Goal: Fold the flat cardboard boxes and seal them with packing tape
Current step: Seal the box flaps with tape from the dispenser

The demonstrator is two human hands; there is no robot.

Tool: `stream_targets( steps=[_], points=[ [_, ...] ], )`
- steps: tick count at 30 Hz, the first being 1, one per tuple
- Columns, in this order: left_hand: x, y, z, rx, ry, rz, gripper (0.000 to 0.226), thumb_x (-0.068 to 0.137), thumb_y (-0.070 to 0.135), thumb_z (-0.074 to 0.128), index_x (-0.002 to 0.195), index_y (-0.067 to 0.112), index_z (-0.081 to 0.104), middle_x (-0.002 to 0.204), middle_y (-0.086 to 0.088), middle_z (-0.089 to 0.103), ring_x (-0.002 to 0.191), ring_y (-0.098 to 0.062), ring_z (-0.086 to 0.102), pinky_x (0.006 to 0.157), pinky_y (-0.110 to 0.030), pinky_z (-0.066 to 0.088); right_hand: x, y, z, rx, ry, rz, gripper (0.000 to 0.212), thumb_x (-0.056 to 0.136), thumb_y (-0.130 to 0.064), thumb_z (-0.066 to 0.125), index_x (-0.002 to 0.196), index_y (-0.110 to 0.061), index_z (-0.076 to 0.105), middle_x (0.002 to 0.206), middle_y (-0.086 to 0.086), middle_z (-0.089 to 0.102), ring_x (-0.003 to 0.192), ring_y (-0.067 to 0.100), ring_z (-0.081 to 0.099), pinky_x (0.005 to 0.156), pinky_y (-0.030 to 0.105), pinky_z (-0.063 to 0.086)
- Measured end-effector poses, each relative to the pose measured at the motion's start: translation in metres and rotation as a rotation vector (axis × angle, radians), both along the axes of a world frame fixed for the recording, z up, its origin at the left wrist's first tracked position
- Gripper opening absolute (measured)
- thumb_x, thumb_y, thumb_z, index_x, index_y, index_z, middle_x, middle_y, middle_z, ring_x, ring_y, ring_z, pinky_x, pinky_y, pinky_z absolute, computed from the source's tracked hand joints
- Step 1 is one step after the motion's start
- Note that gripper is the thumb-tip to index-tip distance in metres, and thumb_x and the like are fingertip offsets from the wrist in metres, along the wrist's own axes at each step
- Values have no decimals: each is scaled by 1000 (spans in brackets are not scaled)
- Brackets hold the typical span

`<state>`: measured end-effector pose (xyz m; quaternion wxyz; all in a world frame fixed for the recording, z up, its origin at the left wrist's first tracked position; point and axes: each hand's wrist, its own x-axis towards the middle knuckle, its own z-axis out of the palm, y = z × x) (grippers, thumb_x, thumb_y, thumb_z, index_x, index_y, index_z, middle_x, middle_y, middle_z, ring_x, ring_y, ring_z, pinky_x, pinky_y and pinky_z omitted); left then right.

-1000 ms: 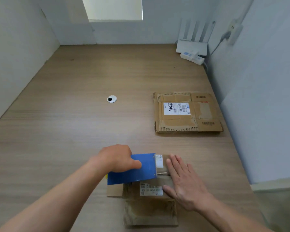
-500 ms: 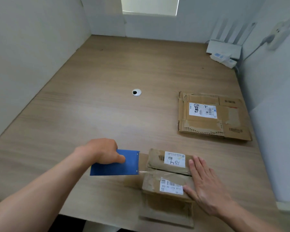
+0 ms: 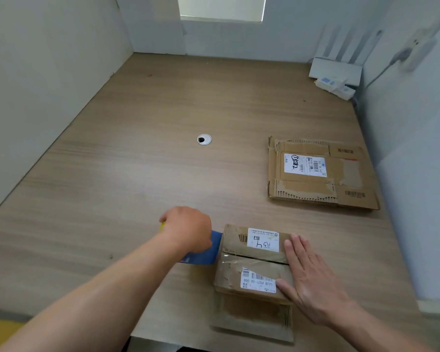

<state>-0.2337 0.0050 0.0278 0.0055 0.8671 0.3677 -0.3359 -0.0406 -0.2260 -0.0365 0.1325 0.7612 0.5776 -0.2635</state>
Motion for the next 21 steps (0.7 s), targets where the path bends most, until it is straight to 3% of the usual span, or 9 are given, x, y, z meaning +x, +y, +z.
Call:
stream_targets(
  steps=[2,4,7,10,16,21],
  points=[
    [7,-14,-6,66,43,-1,29,93,32,48,113,17,64,115,-8,65,105,-35,62,88,-56,51,1,0,-1,4,-7,0,88,86,-80,0,139,-25,-43,147,-6,-51,137,14,-45,125,38,-6],
    [6,-21,-14,79,34,56,33,96,34,48,121,18,62,120,-9,64,109,-34,61,92,-58,49,1,-1,-3,1,-5,-4,87,90,-79,4,139,-25,-43,147,-6,-51,137,14,-45,125,38,-5],
    [-8,-17,-27,113,-97,202,37,95,48,47,119,21,57,115,-5,66,104,-29,63,92,-48,47,3,-1,-4,9,3,-3,88,84,-81,-3,140,-25,-42,148,-6,-50,138,13,-45,125,36,-5],
    [-42,-7,-39,210,-274,323,36,96,57,40,108,24,48,106,-1,69,96,-26,65,79,-34,44,3,-1,-4,21,35,-19,92,75,-84,-10,141,-26,-40,147,-8,-51,134,9,-49,123,35,-8],
    [-114,5,-81,275,-407,645,29,97,45,47,105,17,48,107,-10,67,103,-33,59,83,-43,41,2,0,-5,23,28,-12,91,81,-83,-5,142,-25,-40,148,-6,-51,137,11,-46,122,34,-10],
    [-132,-6,-107,230,-472,747,38,87,33,63,116,11,52,115,-16,63,108,-38,56,89,-48,44,2,1,-3,19,9,-9,89,88,-77,6,143,-23,-40,148,-4,-51,139,13,-45,118,30,-15]
  ],
)
